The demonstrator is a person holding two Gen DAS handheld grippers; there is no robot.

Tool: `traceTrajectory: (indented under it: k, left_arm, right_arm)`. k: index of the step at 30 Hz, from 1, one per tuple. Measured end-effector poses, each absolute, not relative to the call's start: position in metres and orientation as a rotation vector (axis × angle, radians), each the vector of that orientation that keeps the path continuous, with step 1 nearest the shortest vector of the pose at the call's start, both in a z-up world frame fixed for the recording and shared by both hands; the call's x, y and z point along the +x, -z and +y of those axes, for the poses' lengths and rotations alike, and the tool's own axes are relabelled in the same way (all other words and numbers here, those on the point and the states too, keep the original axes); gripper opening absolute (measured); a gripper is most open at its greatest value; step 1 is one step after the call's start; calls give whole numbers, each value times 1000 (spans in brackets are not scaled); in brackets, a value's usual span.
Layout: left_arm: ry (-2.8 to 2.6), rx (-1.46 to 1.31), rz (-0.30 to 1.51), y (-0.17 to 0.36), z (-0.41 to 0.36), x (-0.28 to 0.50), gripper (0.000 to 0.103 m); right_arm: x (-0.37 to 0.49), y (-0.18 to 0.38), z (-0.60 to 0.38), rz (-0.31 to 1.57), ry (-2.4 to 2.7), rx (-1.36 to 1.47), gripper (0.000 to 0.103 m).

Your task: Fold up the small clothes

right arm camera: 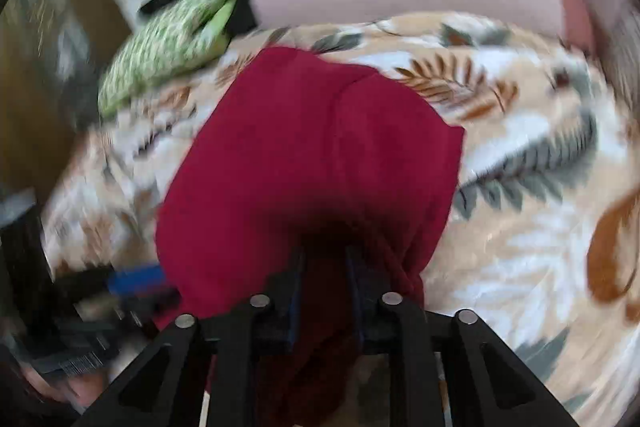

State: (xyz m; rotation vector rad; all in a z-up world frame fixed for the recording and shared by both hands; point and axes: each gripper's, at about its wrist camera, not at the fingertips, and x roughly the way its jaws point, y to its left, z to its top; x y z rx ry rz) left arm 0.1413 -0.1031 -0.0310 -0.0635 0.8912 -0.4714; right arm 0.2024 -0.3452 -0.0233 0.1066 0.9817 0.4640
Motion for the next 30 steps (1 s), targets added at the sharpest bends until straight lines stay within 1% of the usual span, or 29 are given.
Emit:
traceTrajectory:
  k: [4, 6, 7, 9, 11, 13, 14, 17, 18, 19, 20, 21, 22, 24, 25, 27, 30]
  left_arm:
    - [463, -117, 813, 3, -88, 160, 27]
    - [441, -124, 795, -13, -89, 187, 27]
    - [448, -137, 794, -20, -91, 201, 27]
    - [457, -136, 835, -23, -104, 237, 27]
    - [436, -121, 921, -15, -115, 270, 27]
    - [393, -113, 963, -9, -117, 291, 27]
    - [378, -115, 962, -8, -116, 298, 27]
    - [359, -157, 968, -4, -112, 313, 27]
    - [356, -172, 981, 1, -113, 318, 27]
    - [354, -183, 1001, 7, -113, 322, 27]
    - [349, -194, 1031, 16, -115, 327, 27]
    - [342, -198, 1050, 23, -116, 330, 30]
    - [328, -202, 1070, 32, -116, 332, 30]
    - [329, -216, 1051, 44, -115, 328, 30]
    - [329, -208, 1024, 46, -115, 325, 30]
    - [328, -174, 972, 49, -119, 317, 31]
    - [320, -158, 971, 46, -119, 318, 31]
  right_arm:
    - [163, -11, -320, 883, -528, -24, 19]
    - [148, -13, -310, 858, -605, -70, 20]
    - [142, -3, -303, 896, -599, -131, 21]
    - [145, 37, -297, 1050, -528, -244, 22]
    - [145, 41, -304, 1024, -533, -185, 22]
    - [153, 23, -312, 1033, -538, -100, 22]
    - [157, 11, -314, 993, -533, -77, 22]
    - [182, -29, -322, 844, -459, -15, 27]
    - [193, -32, -321, 834, -434, -7, 31]
    - [212, -31, -318, 834, -394, 3, 32]
    - [222, -28, -313, 846, -391, 8, 32]
    - [238, -19, -307, 872, -406, 10, 32]
    - [255, -2, -299, 909, -396, -41, 32]
    - [272, 30, -293, 981, -316, -163, 32]
    - [277, 46, -301, 988, -318, -123, 32]
    - [277, 51, -317, 957, -335, -34, 33]
    - [274, 53, -313, 930, -337, -63, 33]
